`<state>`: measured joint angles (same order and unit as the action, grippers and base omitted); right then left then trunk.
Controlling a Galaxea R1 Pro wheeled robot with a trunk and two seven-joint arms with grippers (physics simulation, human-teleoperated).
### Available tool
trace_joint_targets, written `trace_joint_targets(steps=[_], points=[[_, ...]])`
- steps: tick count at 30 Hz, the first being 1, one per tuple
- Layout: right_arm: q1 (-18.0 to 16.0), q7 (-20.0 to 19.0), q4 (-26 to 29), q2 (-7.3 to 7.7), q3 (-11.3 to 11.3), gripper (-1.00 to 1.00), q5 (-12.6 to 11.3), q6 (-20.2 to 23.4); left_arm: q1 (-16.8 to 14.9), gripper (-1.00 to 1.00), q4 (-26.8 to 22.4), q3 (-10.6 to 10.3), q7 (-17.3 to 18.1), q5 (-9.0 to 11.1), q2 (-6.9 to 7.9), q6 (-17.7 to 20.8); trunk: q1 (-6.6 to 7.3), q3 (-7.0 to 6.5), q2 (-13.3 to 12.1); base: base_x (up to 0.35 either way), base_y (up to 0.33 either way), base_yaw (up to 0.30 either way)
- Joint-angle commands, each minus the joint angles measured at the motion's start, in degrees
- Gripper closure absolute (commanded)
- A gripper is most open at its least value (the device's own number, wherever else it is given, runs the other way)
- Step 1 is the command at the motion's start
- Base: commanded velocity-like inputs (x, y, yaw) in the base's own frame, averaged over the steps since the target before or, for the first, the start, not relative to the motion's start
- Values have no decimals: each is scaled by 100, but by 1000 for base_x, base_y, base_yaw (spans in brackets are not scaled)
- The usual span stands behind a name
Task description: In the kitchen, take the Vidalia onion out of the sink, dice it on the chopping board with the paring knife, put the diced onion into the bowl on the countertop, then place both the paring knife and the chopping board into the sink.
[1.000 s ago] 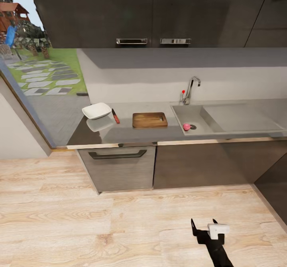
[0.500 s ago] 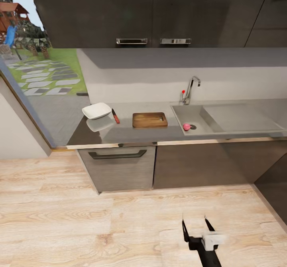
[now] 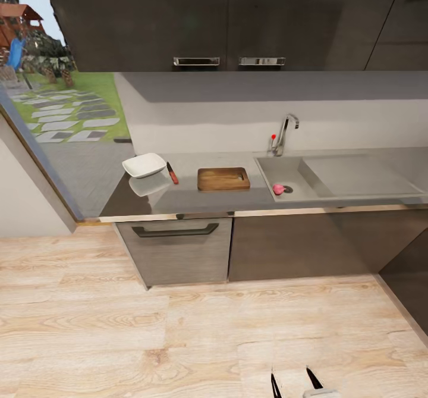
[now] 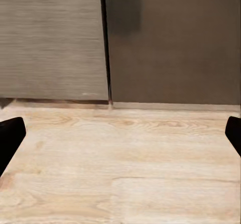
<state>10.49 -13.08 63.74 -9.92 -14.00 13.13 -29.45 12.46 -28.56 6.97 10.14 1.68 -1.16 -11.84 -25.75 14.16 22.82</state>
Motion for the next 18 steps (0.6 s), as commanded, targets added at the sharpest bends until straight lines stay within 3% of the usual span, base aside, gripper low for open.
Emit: trace_joint_targets(steps=[1, 7, 13, 18], points=[[1, -36, -164, -8, -27, -100, 14, -13, 2, -100, -142, 46, -19, 17, -7, 31, -4, 8, 10, 0, 0, 0], [5, 51, -692, -8, -27, -100, 14, -27, 2, -100, -574, 48, -567, 17, -31, 382, -4, 8, 10, 0, 0, 0], [5, 82, -963, 29, -31, -100, 16, -33, 2, -100, -616, 42, -756, 18, -34, 468, -4, 8, 10, 0, 0, 0], [5, 86, -1174, 245, -32, -100, 10, -25, 2, -100, -626, 43, -779, 17, -33, 473, -4, 8, 10, 0, 0, 0]])
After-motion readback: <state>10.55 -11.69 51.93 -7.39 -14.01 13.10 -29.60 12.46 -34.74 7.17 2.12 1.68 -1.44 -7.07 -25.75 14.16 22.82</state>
